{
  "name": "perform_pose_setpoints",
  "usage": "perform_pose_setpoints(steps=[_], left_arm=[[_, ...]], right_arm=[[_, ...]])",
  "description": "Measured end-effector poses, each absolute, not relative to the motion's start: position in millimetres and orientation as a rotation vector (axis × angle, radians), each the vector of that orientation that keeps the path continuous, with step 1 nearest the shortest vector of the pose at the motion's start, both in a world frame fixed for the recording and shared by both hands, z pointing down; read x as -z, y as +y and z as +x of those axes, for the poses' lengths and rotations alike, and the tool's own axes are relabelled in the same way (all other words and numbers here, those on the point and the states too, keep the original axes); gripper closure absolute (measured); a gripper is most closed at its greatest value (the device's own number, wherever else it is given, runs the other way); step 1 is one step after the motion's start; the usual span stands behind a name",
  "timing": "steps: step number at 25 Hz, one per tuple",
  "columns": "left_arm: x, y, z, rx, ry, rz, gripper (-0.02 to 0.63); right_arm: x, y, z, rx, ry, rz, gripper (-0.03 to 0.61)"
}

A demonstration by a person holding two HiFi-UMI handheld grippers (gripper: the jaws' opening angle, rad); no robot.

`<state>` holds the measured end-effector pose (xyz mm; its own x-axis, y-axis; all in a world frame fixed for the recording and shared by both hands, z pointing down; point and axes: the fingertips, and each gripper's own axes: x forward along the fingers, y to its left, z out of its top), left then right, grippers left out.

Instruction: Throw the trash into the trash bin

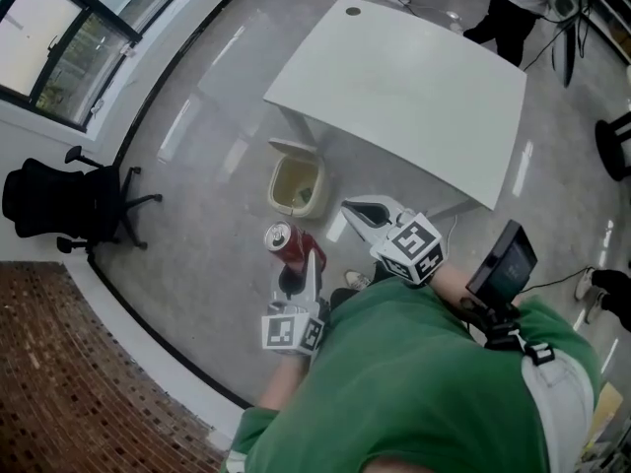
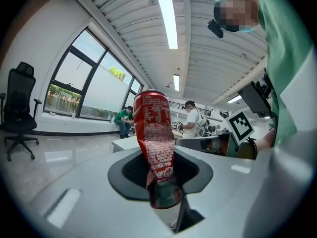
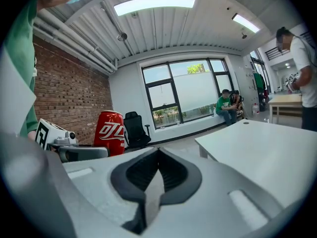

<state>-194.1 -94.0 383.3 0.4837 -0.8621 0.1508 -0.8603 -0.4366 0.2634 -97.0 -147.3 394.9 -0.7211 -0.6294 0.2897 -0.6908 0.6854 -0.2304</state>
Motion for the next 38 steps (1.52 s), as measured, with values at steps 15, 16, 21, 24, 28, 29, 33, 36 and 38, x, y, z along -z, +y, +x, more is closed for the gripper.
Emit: perform_pose_setpoints(steps=[15, 16, 21, 24, 28, 29, 33, 36, 38], left_arm=[[-413.9, -151.2, -214.8, -0.081, -1.409, 2.388, 0.505], [-416.4, -158.6, -214.7, -0.088, -1.41, 2.386, 0.505], [-423.9, -191.5, -209.1, -0.129, -1.429, 2.37, 0.505], [-428.3, -211.2, -210.7, -0.162, -1.455, 2.352, 0.505], [-433.2, -230.9, -217.7, -0.21, -1.501, 2.322, 0.505], [-435.3, -234.4, -218.8, -0.221, -1.511, 2.317, 0.505], [-445.9, -248.8, -218.5, -0.242, -1.538, 2.302, 0.505], [-455.7, -258.1, -221.9, -0.261, -1.529, 2.286, 0.505], [-460.7, -266.2, -226.3, -0.274, -1.518, 2.28, 0.505]], right_arm=[[-417.4, -205.0, -109.4, -0.551, -2.661, 1.104, 0.575], [-419.2, -212.6, -111.0, -0.555, -2.666, 1.097, 0.575], [-426.1, -246.8, -110.5, -0.589, -2.678, 1.063, 0.575], [-432.4, -265.8, -110.1, -0.609, -2.682, 1.042, 0.575], [-439.1, -287.9, -110.5, -0.62, -2.682, 1.012, 0.575], [-441.2, -292.6, -110.2, -0.621, -2.681, 1.003, 0.575], [-451.1, -311.3, -106.6, -0.621, -2.676, 0.975, 0.575], [-460.2, -322.3, -107.3, -0.645, -2.659, 0.979, 0.575], [-466.0, -328.9, -111.2, -0.655, -2.644, 0.984, 0.575]])
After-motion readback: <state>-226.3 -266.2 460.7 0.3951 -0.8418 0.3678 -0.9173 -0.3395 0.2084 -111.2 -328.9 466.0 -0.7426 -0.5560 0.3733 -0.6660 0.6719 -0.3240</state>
